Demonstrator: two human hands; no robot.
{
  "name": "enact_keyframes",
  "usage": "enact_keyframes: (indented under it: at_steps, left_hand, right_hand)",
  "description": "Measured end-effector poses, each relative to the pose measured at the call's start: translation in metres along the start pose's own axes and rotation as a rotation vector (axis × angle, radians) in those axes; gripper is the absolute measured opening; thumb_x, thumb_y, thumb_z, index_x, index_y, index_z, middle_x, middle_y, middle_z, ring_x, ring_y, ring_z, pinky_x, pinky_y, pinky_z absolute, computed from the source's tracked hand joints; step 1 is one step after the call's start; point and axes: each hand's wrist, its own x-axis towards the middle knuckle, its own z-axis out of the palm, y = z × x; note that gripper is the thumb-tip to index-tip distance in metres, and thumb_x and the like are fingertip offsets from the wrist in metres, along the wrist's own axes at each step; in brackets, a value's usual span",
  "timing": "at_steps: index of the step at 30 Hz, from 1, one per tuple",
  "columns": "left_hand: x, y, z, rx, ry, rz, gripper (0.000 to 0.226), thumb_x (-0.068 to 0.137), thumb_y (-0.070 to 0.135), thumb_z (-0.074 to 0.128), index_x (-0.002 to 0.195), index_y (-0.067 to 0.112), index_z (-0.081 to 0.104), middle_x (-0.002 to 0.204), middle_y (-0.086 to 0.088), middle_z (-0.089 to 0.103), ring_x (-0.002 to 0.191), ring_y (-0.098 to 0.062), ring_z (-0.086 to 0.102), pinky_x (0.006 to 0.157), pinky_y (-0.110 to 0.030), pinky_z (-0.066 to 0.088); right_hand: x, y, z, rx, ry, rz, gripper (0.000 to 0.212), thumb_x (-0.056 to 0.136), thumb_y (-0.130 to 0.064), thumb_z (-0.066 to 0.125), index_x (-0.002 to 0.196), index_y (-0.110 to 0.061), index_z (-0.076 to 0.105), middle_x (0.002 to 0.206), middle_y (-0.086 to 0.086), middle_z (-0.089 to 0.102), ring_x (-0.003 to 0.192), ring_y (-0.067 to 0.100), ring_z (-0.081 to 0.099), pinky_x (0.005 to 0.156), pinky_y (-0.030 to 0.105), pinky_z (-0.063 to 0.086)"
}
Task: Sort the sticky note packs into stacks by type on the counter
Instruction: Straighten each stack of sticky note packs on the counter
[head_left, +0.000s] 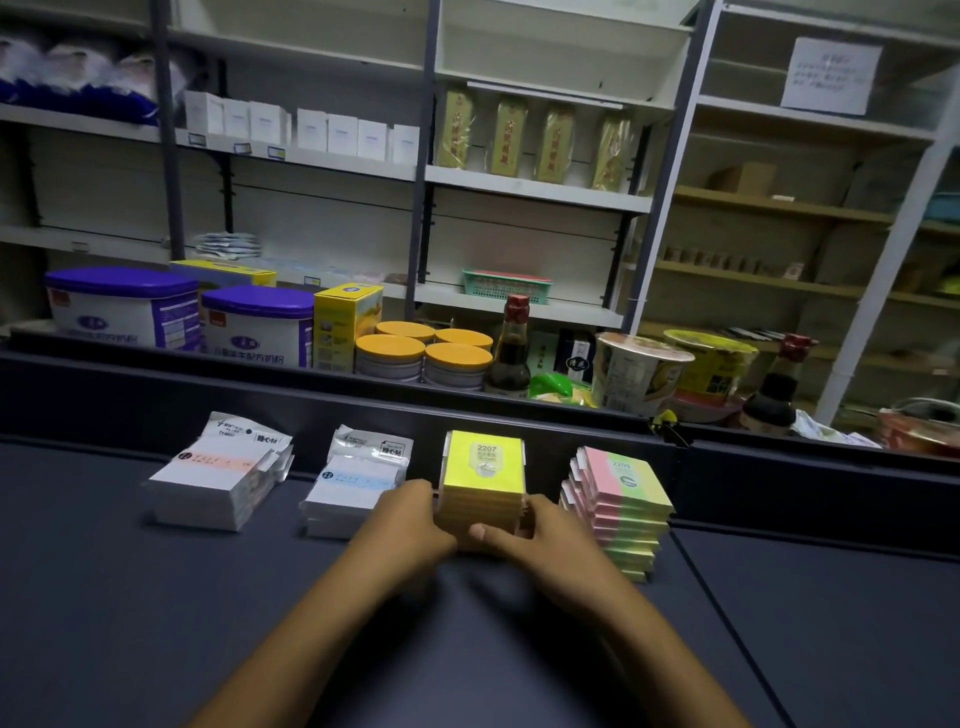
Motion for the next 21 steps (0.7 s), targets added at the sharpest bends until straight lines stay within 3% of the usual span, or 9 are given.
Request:
enact_keyframes:
  at_steps: [3,5,7,10,15,18,21]
  left_hand:
    - [-0.006,0.010,-0.007,0.130,0.305,0.078,0.045,0.080,0.005,0.056,0.125,0.013,0.056,0.115,-0.007,0.066,0.107,-0.026,0.062,0.089,-0.034,0.051]
    - [-0.016,0.021,-0.010,0.042,0.533,0.264,0.052,0.080,-0.005,0.056,0.129,0.012,0.058,0.116,-0.004,0.066,0.106,-0.021,0.061,0.088,-0.032,0.050]
    - [-0.024,0.030,-0.008,-0.024,0.623,0.455,0.050,0.077,-0.010,0.055,0.120,0.014,0.063,0.111,-0.001,0.066,0.097,-0.012,0.059,0.083,-0.028,0.051]
    - [-0.026,0.037,0.004,-0.032,0.584,0.614,0.042,0.077,-0.006,0.053,0.111,0.016,0.066,0.104,0.003,0.064,0.093,-0.011,0.061,0.079,-0.031,0.054]
    - [-0.029,0.064,0.024,-0.020,0.507,0.712,0.033,0.082,0.007,0.050,0.107,0.019,0.067,0.102,0.007,0.063,0.092,-0.010,0.061,0.081,-0.027,0.050]
    - [-0.026,0.089,0.042,-0.004,0.461,0.650,0.026,0.087,0.011,0.053,0.109,0.018,0.066,0.103,0.005,0.064,0.094,-0.011,0.061,0.084,-0.031,0.052]
    - [-0.024,0.116,0.064,0.059,0.330,0.413,0.026,0.093,0.026,0.051,0.114,0.015,0.064,0.109,-0.002,0.063,0.101,-0.019,0.060,0.088,-0.038,0.050]
  right_hand:
    - [-0.008,-0.010,-0.009,-0.131,0.089,-0.053,0.067,0.087,-0.059,0.062,0.136,-0.015,0.052,0.128,0.001,0.063,0.117,0.016,0.059,0.099,0.028,0.047]
    - [-0.013,-0.014,-0.017,-0.175,0.232,-0.123,0.061,0.091,-0.059,0.056,0.134,-0.015,0.054,0.122,0.002,0.064,0.113,0.018,0.059,0.096,0.031,0.048]
    - [-0.015,-0.015,-0.025,-0.149,0.367,-0.213,0.041,0.094,-0.054,0.055,0.118,-0.021,0.060,0.107,-0.002,0.066,0.100,0.015,0.062,0.088,0.034,0.053]
    - [-0.016,-0.008,-0.032,-0.170,0.464,-0.270,0.026,0.096,-0.044,0.057,0.109,-0.022,0.059,0.104,-0.004,0.063,0.097,0.013,0.059,0.083,0.033,0.053]
    - [-0.022,0.020,-0.065,-0.243,0.473,-0.289,0.025,0.095,-0.040,0.057,0.112,-0.021,0.059,0.111,-0.005,0.060,0.104,0.012,0.054,0.086,0.029,0.047]
    - [-0.021,0.047,-0.093,-0.232,0.464,-0.230,0.025,0.094,-0.039,0.059,0.112,-0.021,0.058,0.112,-0.004,0.058,0.107,0.014,0.054,0.089,0.031,0.047]
    - [-0.016,0.069,-0.117,-0.174,0.438,-0.154,0.032,0.093,-0.039,0.063,0.116,-0.017,0.058,0.114,-0.001,0.056,0.111,0.017,0.055,0.093,0.032,0.047]
